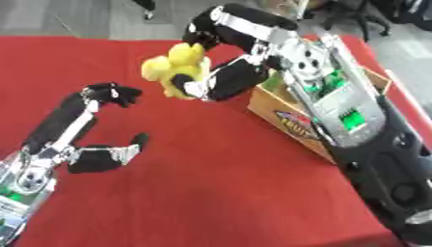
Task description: Pick up the objects with one hand, pass them to the other hand, and then place them into the box on the other side of the table.
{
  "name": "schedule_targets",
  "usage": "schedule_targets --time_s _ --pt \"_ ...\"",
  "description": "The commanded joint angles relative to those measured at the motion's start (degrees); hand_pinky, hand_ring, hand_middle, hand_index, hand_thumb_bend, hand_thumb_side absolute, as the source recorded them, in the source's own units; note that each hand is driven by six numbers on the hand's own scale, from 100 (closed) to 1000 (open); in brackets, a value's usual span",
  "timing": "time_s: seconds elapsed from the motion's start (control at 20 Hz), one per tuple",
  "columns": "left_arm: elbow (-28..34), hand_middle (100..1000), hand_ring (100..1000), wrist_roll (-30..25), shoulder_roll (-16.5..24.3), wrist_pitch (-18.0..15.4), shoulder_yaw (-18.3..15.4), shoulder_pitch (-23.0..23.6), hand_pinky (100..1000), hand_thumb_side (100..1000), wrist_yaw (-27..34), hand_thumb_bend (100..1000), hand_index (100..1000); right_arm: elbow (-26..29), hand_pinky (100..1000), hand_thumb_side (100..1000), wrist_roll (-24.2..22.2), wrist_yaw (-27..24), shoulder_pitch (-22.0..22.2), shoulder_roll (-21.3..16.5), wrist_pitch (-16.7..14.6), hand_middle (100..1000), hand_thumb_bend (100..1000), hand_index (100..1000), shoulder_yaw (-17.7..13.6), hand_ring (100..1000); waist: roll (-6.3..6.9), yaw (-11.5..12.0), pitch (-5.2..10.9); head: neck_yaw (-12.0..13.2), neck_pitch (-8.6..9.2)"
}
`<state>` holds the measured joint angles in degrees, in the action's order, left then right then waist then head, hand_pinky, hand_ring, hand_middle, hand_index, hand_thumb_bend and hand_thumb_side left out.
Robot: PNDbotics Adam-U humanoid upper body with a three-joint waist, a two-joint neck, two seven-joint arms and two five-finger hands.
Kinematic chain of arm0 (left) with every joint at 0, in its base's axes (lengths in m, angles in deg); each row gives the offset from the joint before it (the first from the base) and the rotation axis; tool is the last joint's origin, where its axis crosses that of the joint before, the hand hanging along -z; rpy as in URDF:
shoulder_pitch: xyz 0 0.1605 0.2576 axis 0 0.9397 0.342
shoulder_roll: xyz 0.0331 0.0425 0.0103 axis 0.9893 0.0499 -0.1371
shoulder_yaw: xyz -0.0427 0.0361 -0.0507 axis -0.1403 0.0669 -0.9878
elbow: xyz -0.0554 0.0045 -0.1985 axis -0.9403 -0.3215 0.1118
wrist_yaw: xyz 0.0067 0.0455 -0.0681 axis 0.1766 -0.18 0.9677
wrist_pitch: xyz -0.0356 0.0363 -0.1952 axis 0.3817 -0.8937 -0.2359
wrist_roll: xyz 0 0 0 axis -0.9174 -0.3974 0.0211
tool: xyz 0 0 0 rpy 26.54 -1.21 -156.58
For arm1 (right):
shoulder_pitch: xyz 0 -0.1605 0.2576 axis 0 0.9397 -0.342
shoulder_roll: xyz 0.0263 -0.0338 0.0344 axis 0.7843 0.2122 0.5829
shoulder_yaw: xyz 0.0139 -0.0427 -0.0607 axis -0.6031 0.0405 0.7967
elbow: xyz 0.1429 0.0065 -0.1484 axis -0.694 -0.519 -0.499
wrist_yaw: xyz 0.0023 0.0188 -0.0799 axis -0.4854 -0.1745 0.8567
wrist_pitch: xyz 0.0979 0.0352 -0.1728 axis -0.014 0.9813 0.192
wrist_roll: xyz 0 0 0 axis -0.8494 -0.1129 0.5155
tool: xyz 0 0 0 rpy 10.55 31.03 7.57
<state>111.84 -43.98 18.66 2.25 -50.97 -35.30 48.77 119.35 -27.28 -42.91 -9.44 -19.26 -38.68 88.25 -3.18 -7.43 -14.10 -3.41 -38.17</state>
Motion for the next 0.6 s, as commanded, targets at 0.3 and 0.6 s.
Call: schedule_targets --time_s 0.3,0.6 --pt "2.72 658 671 0.89 1.96 0.60 -1.61 1.03 777 204 -0.32 342 833 -4.46 853 100 9.83 -2.28 2.74 -6.39 1.78 550 213 453 -9.54 770 0.85 -0.32 0.43 -3.97 1.80" --pt "4.14 656 671 1.44 2.55 1.10 -2.48 1.81 777 209 -0.25 335 832 -10.69 854 100 16.06 -2.54 4.52 -9.95 2.51 556 202 456 -14.48 778 1.42 -0.23 0.23 -6.11 2.72"
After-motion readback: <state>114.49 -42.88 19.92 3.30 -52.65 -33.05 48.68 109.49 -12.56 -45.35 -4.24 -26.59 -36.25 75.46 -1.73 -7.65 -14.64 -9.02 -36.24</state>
